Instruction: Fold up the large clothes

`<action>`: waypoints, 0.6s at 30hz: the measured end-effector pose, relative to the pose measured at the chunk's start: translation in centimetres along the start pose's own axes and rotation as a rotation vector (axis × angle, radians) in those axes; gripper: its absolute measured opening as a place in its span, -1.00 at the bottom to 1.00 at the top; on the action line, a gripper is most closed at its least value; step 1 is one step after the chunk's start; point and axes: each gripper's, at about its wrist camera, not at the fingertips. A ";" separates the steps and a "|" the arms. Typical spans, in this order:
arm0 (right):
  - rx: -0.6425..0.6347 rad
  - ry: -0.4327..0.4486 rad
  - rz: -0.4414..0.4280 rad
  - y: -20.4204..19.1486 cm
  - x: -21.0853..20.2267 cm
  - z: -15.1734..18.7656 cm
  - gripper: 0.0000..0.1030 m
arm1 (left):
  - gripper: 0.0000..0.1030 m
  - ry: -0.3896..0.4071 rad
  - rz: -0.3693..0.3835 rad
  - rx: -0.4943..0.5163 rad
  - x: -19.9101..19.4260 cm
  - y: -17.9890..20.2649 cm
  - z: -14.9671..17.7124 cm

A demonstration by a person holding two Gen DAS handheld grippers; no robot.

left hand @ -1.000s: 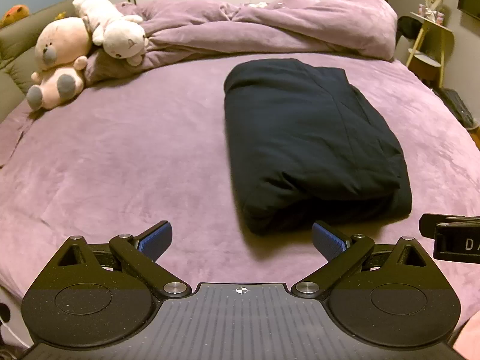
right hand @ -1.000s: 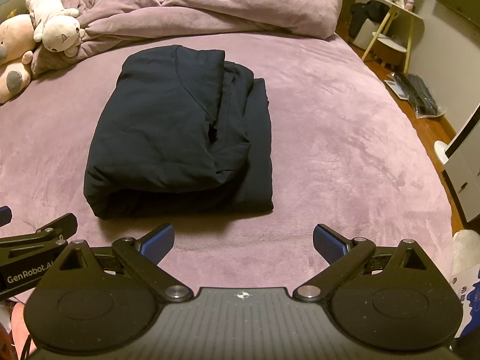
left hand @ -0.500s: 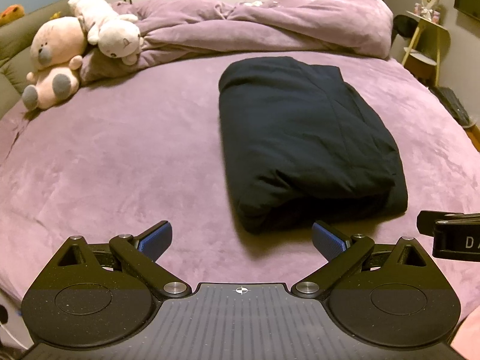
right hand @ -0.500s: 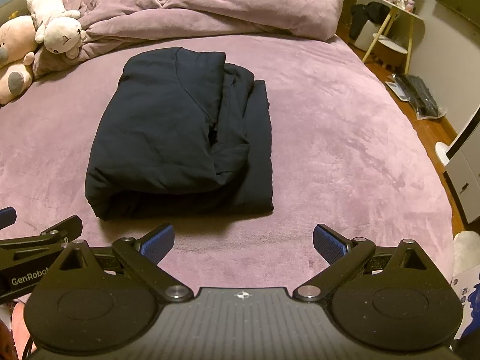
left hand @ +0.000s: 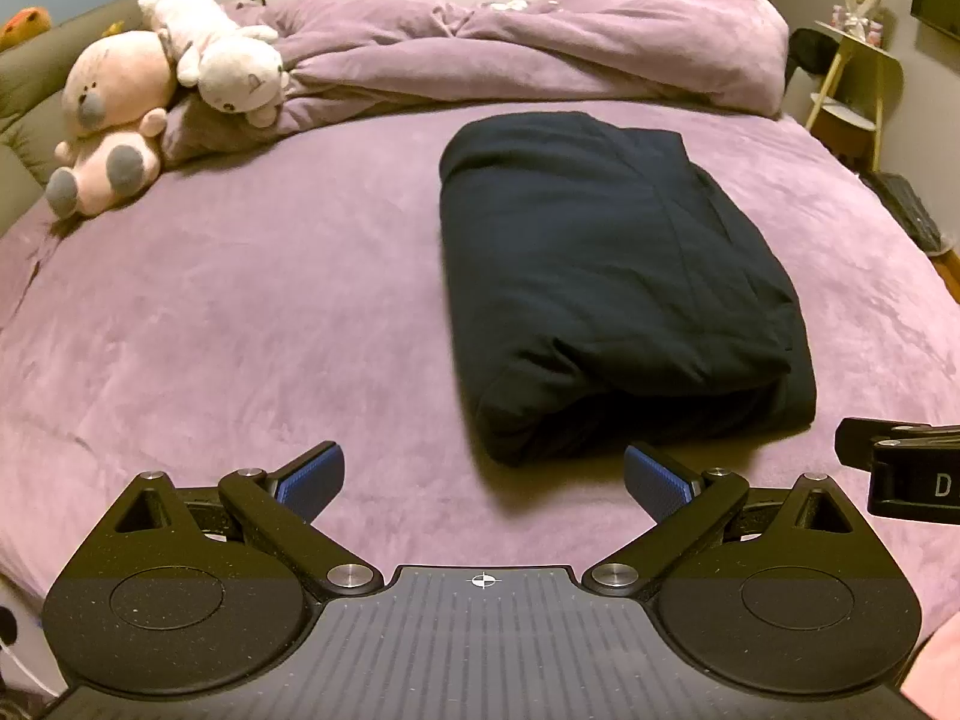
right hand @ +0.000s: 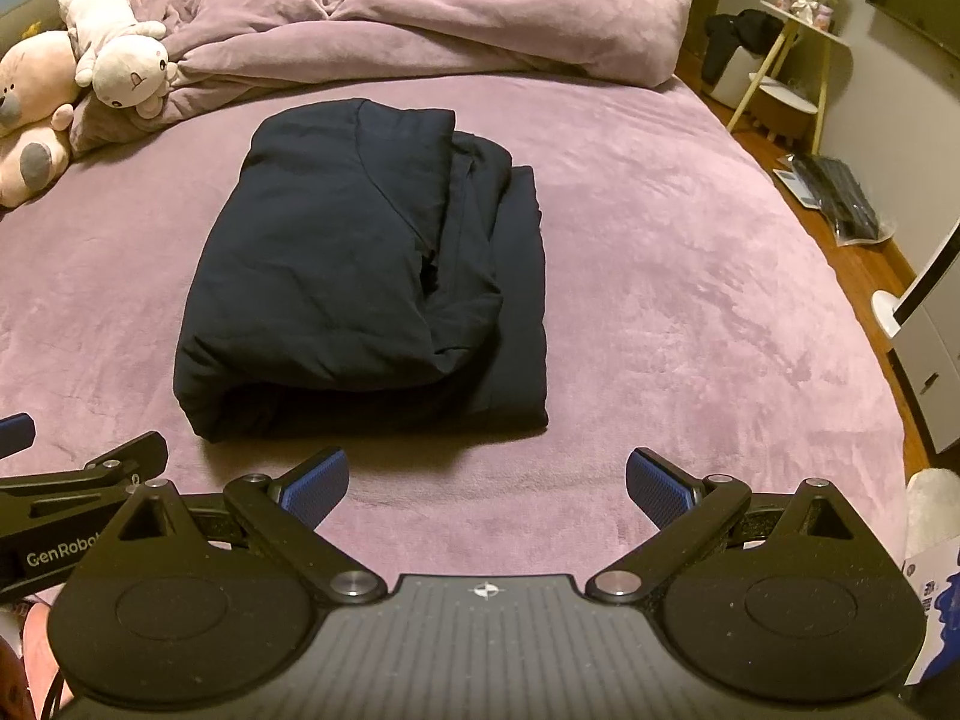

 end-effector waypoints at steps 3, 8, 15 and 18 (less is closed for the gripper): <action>0.000 0.000 -0.001 0.0 0.0 0.0 0.93 | 0.98 -0.004 0.006 -0.004 0.0 0.0 0.0; 0.000 0.000 -0.003 0.0 0.0 0.0 0.93 | 0.98 -0.010 0.012 -0.004 0.1 -0.1 -0.1; -0.002 0.001 -0.004 0.1 -0.1 -0.1 0.93 | 0.98 -0.024 0.041 -0.021 0.3 -0.1 -0.1; -0.001 0.001 -0.004 0.1 0.0 -0.1 0.93 | 0.98 -0.023 0.030 -0.016 0.3 0.0 0.0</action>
Point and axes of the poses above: each gripper's, at about its wrist camera, not at the fingertips, and x roughly the way its jaws point, y to its right, z to its underside, and after that the axes turned 5 degrees about -y, right-handed
